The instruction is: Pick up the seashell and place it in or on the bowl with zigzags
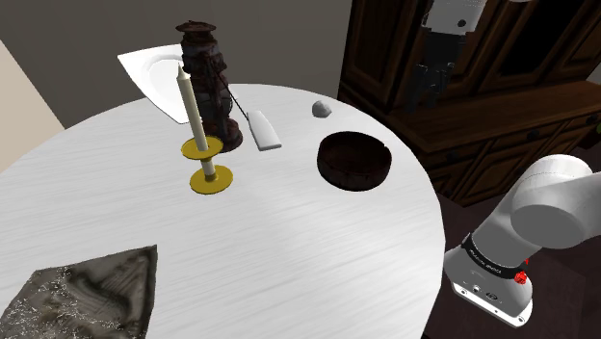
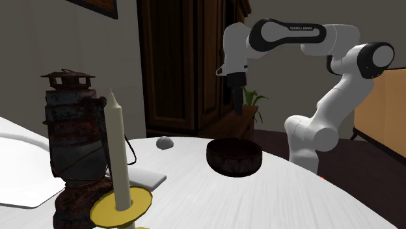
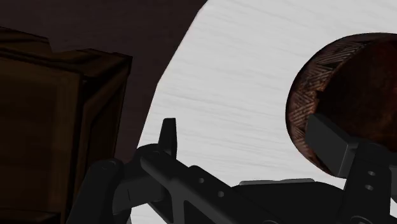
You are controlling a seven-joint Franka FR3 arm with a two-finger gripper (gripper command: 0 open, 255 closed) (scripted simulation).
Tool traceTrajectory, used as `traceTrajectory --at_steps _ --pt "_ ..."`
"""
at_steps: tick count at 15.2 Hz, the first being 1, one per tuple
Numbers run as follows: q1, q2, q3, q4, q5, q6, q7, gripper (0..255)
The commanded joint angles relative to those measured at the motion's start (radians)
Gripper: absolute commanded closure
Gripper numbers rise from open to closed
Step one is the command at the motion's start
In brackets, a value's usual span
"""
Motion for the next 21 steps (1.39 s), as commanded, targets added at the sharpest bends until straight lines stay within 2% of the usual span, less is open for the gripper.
traceTrajectory --at_steps 1,6,10,16,21 --pt "0.000 0.000 0.000 0.000 0.000 0.000 0.000 0" --pt "-0.035 0.168 0.083 0.069 0.040 0.121 0.207 0" --pt "-0.066 0.313 0.136 0.150 0.045 0.201 0.371 0" --pt "-0.107 0.539 0.186 0.309 0.012 0.286 0.616 0" --pt "-0.128 0.726 0.196 0.469 -0.040 0.320 0.814 0"
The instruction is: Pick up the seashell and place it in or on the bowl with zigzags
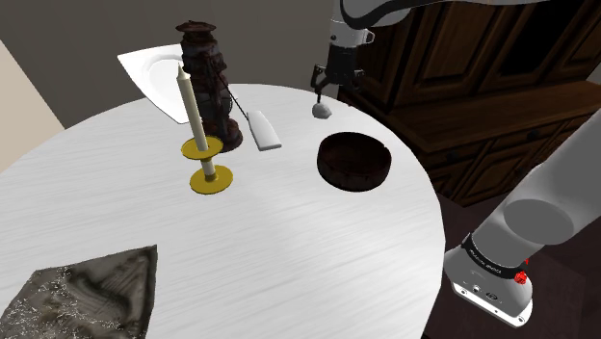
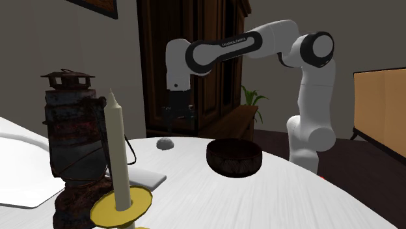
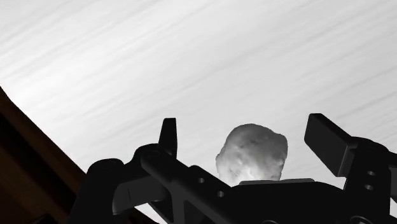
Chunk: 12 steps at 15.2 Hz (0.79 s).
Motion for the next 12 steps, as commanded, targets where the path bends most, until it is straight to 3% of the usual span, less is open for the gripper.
traceTrajectory --at_steps 1,5,12 --pt "-0.007 0.079 -0.002 0.075 -0.023 0.006 0.080 0" --pt "-0.011 0.201 -0.016 0.200 -0.059 0.006 0.201 0" --pt "-0.008 0.220 -0.015 0.121 -0.061 0.103 0.202 0"
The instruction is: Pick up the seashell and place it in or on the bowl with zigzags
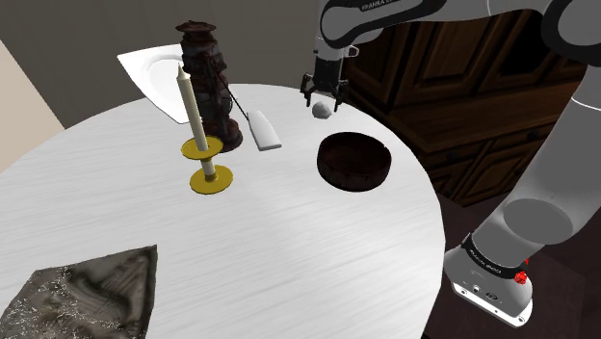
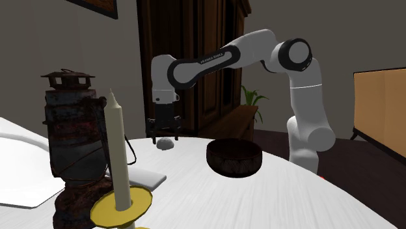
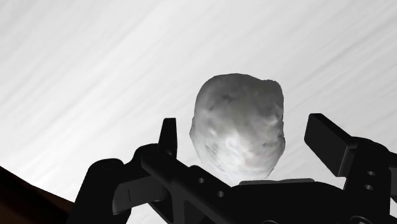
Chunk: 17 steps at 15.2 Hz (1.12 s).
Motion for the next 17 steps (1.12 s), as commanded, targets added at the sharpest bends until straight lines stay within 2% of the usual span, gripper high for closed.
traceTrajectory --at_steps 1,8,9,17 --pt "0.001 0.005 0.001 -0.013 -0.001 0.018 0.002 0" --pt "0.001 0.005 0.001 -0.013 -0.001 0.018 0.002 0" --pt "0.001 0.005 0.001 -0.013 -0.001 0.018 0.002 255" --pt "0.001 0.005 0.001 -0.012 -0.001 0.018 0.002 255"
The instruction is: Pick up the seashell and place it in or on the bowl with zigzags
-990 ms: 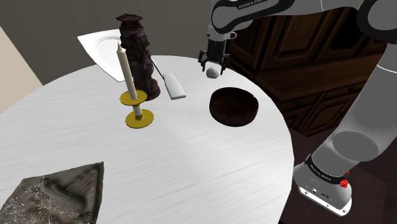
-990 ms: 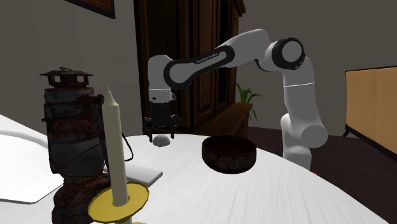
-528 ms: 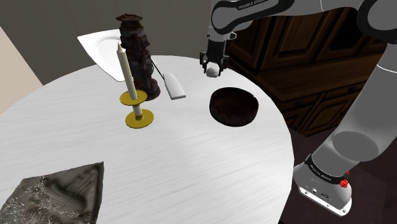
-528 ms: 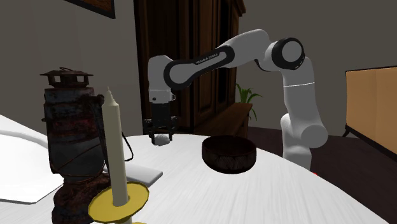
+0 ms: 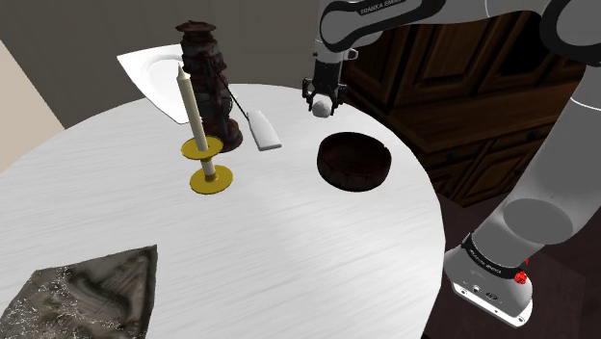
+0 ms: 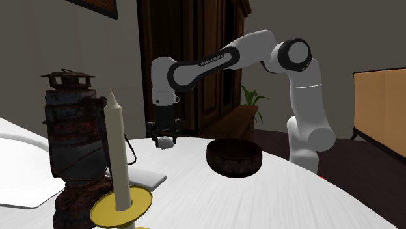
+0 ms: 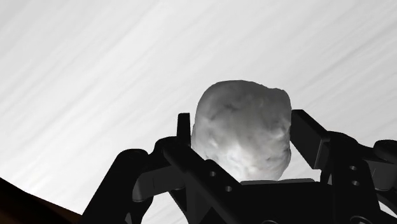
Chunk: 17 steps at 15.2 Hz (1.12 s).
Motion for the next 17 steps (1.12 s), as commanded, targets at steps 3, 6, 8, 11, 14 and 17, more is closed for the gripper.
traceTrajectory --at_steps 3,6,8,11,14,17 --pt "0.000 -0.007 0.000 0.018 0.001 -0.025 0.000 255" --pt "-0.001 -0.015 0.000 0.049 0.002 -0.063 0.001 255" --pt "-0.001 -0.019 0.000 0.071 0.002 -0.089 0.001 255" --pt "-0.001 -0.023 0.001 0.105 0.003 -0.128 0.002 255" --pt "-0.001 -0.026 0.001 0.142 0.003 -0.167 0.003 255" --pt "-0.001 -0.027 0.001 0.181 0.003 -0.207 0.005 255"
